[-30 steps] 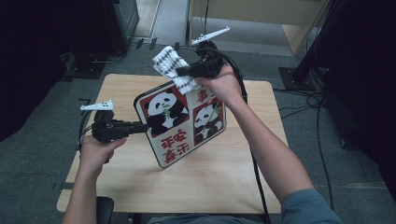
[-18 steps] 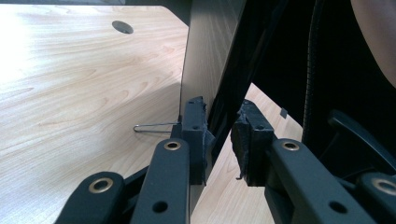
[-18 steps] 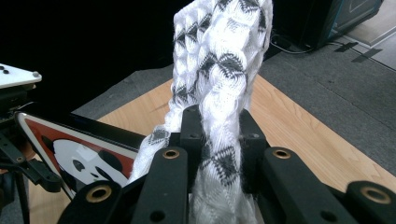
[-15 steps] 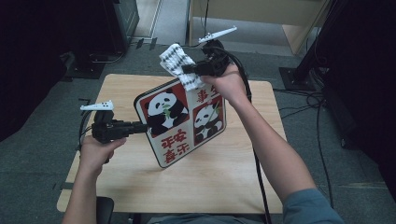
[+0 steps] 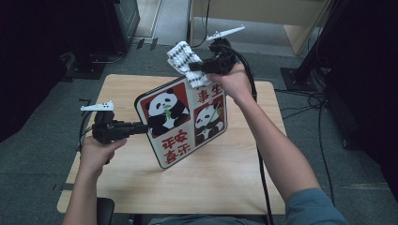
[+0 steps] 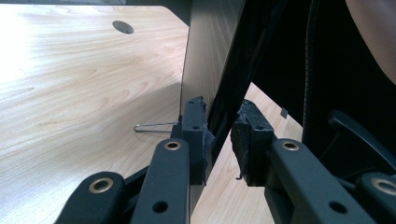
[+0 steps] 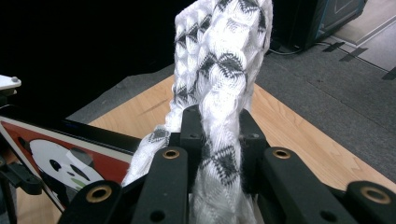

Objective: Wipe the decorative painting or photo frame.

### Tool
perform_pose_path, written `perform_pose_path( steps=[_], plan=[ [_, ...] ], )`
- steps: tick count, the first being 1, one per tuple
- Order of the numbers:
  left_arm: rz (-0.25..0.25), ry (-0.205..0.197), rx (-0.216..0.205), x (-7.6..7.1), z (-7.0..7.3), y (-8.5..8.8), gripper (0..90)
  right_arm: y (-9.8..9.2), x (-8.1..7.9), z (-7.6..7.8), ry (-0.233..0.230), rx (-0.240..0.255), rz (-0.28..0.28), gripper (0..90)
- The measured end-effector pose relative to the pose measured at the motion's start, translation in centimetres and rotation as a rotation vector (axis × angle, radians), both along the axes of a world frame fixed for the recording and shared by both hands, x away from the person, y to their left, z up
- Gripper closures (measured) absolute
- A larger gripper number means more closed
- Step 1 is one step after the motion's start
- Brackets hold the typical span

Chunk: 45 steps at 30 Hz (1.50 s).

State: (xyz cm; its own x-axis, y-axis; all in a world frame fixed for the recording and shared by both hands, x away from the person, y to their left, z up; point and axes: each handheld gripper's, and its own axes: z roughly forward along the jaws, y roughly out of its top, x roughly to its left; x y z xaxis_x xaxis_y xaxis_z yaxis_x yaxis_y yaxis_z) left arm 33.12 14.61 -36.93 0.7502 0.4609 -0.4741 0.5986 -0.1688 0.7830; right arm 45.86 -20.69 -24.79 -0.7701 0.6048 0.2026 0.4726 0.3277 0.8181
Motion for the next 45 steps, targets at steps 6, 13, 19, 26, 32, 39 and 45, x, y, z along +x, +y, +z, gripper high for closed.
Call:
perform_pose_path(
  steps=[6, 13, 19, 26, 32, 39, 45],
  plan=[
    [0.000, 0.000, -0.001, 0.0, 0.0, 0.0, 76.2, -0.8, 0.5, -0.1, 0.008, 0.014, -0.006, 78.8],
    [-0.002, 0.001, -0.003, 0.0, 0.0, 0.0, 76.1, -1.5, 0.8, -0.1, 0.009, 0.017, -0.022, 78.7],
    [-0.003, 0.005, -0.007, 0.0, -0.1, 0.0, 76.1, -2.0, 1.0, -0.1, 0.008, 0.017, -0.034, 78.8],
    [-0.001, 0.002, -0.005, 0.0, 0.0, 0.0, 76.2, -2.7, 1.3, -0.2, -0.005, 0.015, -0.050, 79.6],
    [-0.002, 0.002, -0.006, 0.0, 0.0, 0.0, 76.2, -3.5, 1.6, -0.2, -0.008, 0.020, -0.067, 79.6],
    [-0.004, 0.000, -0.005, -0.1, 0.0, 0.0, 76.1, -4.2, 2.0, -0.3, -0.007, 0.023, -0.079, 79.6],
    [-0.004, 0.000, -0.005, -0.1, 0.0, 0.0, 76.2, -4.7, 2.2, -0.3, -0.018, 0.023, -0.098, 79.7]
  ],
)
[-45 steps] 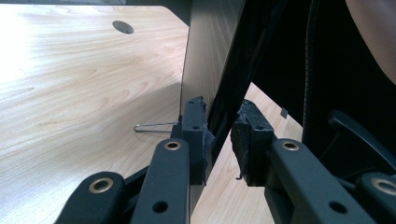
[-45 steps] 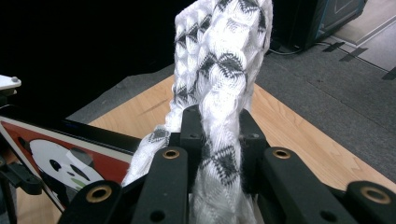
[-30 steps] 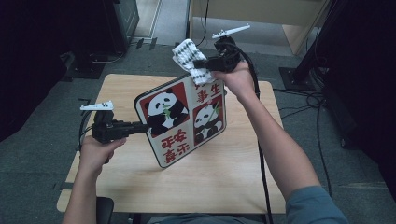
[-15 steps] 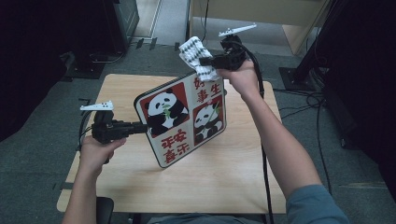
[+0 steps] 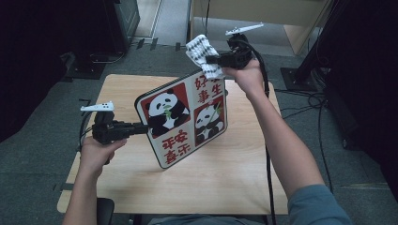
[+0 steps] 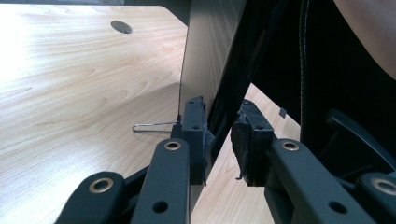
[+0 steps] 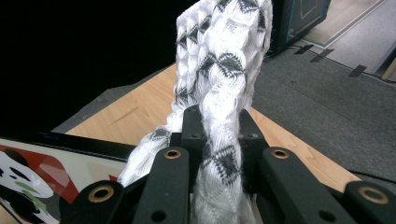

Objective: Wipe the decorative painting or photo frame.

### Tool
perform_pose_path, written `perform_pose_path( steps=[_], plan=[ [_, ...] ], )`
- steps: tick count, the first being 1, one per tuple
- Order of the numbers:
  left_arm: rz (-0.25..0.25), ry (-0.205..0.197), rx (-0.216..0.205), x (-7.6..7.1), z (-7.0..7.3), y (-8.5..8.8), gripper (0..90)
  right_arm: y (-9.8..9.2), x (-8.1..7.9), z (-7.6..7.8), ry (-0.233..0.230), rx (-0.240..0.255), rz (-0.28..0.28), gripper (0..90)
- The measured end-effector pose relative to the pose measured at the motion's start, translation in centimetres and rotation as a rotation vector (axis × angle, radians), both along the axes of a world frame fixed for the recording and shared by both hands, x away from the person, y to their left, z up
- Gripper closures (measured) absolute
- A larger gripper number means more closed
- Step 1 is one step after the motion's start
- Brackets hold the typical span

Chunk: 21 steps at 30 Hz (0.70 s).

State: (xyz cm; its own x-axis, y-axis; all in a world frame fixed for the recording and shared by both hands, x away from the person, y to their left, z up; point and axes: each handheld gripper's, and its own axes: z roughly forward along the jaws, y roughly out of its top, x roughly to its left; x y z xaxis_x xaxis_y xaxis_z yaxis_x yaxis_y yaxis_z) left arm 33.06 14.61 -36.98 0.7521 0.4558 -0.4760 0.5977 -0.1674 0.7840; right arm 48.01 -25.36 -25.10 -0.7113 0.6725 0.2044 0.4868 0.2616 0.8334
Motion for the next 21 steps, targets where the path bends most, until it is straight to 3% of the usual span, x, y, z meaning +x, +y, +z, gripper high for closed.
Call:
perform_pose_path(
  steps=[21],
  plan=[
    [0.002, -0.001, 0.001, 0.0, 0.0, 0.0, 76.2, -1.9, 0.5, -0.1, 0.018, 0.017, -0.062, 79.6]
  ],
)
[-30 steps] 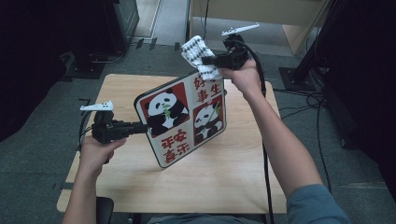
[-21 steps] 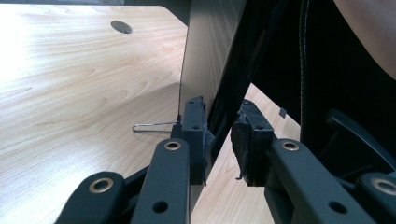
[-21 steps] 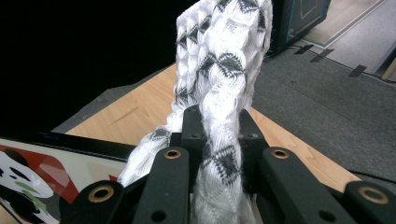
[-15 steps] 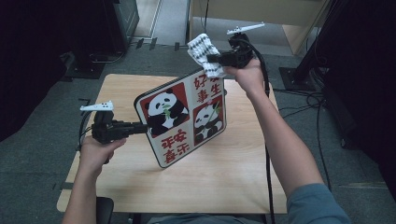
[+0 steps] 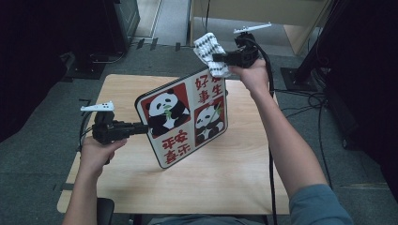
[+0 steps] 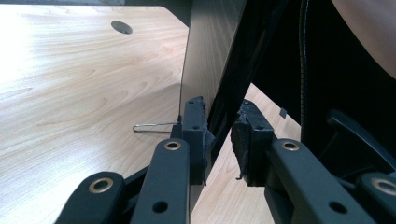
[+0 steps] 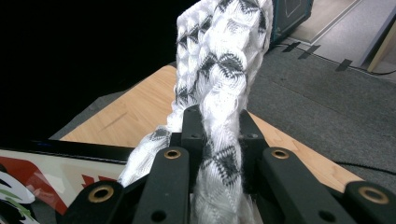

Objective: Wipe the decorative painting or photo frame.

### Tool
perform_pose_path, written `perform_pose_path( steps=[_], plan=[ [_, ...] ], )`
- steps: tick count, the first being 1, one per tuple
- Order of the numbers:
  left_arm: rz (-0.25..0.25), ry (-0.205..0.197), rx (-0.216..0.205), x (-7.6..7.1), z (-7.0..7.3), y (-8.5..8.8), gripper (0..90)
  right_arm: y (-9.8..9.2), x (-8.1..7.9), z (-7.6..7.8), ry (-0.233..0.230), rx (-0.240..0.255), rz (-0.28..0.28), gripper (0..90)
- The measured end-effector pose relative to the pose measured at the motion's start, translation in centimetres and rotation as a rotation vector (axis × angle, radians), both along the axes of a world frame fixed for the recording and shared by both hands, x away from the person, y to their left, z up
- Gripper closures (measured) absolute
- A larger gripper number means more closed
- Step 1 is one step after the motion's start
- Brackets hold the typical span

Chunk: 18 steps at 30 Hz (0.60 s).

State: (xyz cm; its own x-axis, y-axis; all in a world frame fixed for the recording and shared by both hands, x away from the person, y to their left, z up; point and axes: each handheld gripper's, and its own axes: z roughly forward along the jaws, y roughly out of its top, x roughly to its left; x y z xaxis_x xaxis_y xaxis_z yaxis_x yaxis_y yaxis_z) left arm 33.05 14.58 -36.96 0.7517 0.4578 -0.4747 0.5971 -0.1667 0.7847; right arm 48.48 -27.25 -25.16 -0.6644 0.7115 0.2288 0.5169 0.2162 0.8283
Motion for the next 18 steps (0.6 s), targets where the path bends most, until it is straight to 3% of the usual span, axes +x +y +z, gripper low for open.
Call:
perform_pose_path(
  steps=[11, 18],
  plan=[
    [0.000, -0.001, 0.000, 0.0, 0.0, 0.0, 76.2, -0.8, 0.2, -0.1, -0.005, -0.004, -0.030, 79.7],
    [0.004, 0.003, 0.000, 0.0, 0.0, 0.0, 76.1, -2.1, 0.2, -0.3, 0.030, 0.007, -0.062, 80.1]
  ],
)
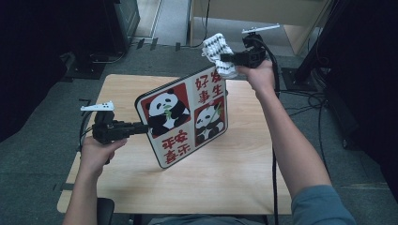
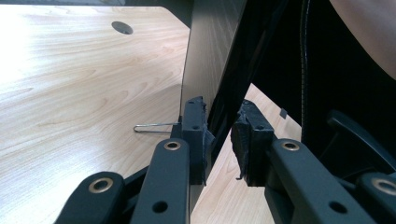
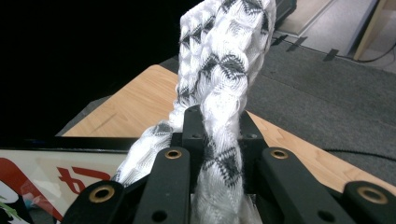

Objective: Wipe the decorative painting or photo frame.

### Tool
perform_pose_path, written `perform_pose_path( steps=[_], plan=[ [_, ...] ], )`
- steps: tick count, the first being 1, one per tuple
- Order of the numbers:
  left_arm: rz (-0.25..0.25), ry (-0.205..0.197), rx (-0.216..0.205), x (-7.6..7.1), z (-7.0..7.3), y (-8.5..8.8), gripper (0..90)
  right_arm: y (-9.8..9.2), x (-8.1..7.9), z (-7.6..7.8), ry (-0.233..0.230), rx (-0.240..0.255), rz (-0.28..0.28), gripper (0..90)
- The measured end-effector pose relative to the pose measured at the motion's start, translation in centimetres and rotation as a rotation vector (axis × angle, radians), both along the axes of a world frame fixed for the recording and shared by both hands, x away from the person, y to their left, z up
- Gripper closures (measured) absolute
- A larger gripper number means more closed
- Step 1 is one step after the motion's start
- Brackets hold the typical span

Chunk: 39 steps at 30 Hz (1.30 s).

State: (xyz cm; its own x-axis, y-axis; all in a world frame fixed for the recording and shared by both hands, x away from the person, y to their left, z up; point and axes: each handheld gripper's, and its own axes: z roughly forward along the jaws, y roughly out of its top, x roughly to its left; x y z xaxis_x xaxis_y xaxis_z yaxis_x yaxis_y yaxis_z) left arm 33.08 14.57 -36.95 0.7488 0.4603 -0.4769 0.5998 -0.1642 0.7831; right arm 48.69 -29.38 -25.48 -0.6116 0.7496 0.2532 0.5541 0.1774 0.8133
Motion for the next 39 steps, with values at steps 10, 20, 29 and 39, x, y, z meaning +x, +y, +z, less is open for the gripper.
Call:
perform_pose_path(
  steps=[10, 20, 29, 39],
  plan=[
    [0.001, -0.001, -0.001, 0.1, 0.0, 0.0, 76.0, -1.0, -0.4, -1.2, 0.012, -0.062, -0.030, 80.5],
    [0.006, -0.001, -0.002, 0.1, 0.0, 0.0, 75.9, -2.1, -1.0, -2.7, 0.065, 0.009, -0.025, 80.9],
    [0.007, -0.002, -0.002, 0.1, -0.1, 0.0, 75.9, -2.4, -1.5, -3.9, 0.084, -0.005, -0.017, 81.2],
    [0.010, -0.003, -0.001, 0.1, -0.1, 0.0, 75.9, -2.6, -2.1, -5.0, 0.094, -0.005, -0.013, 81.2]
  ],
)
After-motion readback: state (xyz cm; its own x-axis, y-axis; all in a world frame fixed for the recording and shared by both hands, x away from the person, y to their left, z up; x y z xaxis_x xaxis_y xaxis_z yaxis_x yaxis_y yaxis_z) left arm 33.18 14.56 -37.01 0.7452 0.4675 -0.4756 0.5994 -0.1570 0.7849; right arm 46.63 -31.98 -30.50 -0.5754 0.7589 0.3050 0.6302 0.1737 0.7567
